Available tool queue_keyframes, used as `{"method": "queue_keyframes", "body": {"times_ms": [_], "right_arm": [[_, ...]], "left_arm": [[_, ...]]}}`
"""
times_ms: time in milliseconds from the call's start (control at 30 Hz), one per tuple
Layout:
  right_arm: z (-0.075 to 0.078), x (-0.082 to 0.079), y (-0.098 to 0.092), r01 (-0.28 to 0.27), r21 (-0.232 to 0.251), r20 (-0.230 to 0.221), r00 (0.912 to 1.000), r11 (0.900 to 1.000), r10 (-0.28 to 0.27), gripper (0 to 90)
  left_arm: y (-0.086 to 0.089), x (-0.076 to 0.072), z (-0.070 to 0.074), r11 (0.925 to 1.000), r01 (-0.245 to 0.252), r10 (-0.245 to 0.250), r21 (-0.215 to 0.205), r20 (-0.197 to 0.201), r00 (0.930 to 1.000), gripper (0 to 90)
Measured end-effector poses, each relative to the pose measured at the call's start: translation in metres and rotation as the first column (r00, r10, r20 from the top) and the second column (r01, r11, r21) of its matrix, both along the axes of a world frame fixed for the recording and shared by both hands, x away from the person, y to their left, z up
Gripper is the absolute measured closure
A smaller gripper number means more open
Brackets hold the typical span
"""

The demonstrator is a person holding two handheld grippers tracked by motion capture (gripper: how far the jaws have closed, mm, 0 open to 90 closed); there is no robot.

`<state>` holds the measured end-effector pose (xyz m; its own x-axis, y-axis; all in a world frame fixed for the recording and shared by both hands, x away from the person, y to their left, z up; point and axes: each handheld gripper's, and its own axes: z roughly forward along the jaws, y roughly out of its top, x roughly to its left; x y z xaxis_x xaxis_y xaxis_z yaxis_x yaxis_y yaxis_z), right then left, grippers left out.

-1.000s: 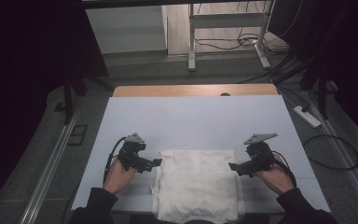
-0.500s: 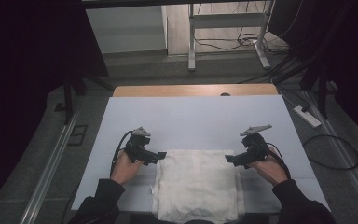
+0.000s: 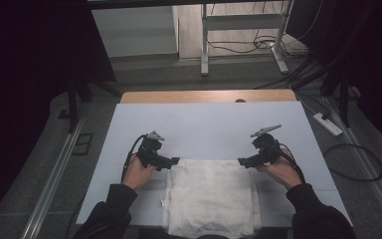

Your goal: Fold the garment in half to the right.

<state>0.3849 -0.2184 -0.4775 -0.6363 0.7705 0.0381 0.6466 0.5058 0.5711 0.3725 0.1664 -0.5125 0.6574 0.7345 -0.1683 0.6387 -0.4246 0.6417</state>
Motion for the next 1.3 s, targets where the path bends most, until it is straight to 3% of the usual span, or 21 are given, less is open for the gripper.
{"method": "queue_keyframes", "body": {"times_ms": [200,367,467,667,833,1000,1200,1300], "right_arm": [[-0.004,0.008,0.006,0.014,-0.062,0.002,0.9999,0.998,-0.014,0.0],[-0.009,0.008,0.007,0.013,-0.1,0.045,0.9989,0.995,-0.008,0.3],[-0.013,0.009,0.006,0.016,-0.109,0.049,0.9987,0.994,-0.011,0.6],[-0.026,0.013,0.002,0.021,-0.134,0.016,0.9997,0.991,-0.019,0.8],[-0.037,0.016,-0.003,0.024,-0.142,-0.02,0.9994,0.99,-0.028,1.0],[-0.038,0.016,-0.006,0.023,-0.122,-0.037,0.9989,0.992,-0.028,2.6],[-0.035,0.012,-0.003,0.015,-0.121,-0.035,0.9992,0.993,-0.019,14.1],[-0.031,0.007,0.0,-0.023,-0.116,-0.034,0.9992,0.993,0.02,31.7]], "left_arm": [[-0.001,0.003,-0.002,0.9999,-0.004,0.004,0.01,0.001,1.0,0.0],[-0.002,0.003,-0.005,0.9992,-0.016,0.016,0.037,0.006,0.9999,0.0],[-0.002,0.003,-0.009,0.9981,-0.02,0.02,0.058,0.002,0.9998,0.0],[-0.003,0.005,-0.018,0.9948,-0.032,0.033,0.097,-0.009,0.9994,0.0],[-0.002,0.006,-0.028,0.9856,-0.035,0.037,0.165,-0.012,0.9992,0.0],[-0.001,0.006,-0.029,0.9871,-0.026,0.027,0.158,-0.005,0.9996,0.0],[-0.003,0.004,-0.026,0.9846,-0.017,0.019,0.174,-0.008,0.9998,1.8],[-0.005,-0.001,-0.021,0.9844,0.022,-0.021,0.174,-0.009,0.9997,16.2]]}}
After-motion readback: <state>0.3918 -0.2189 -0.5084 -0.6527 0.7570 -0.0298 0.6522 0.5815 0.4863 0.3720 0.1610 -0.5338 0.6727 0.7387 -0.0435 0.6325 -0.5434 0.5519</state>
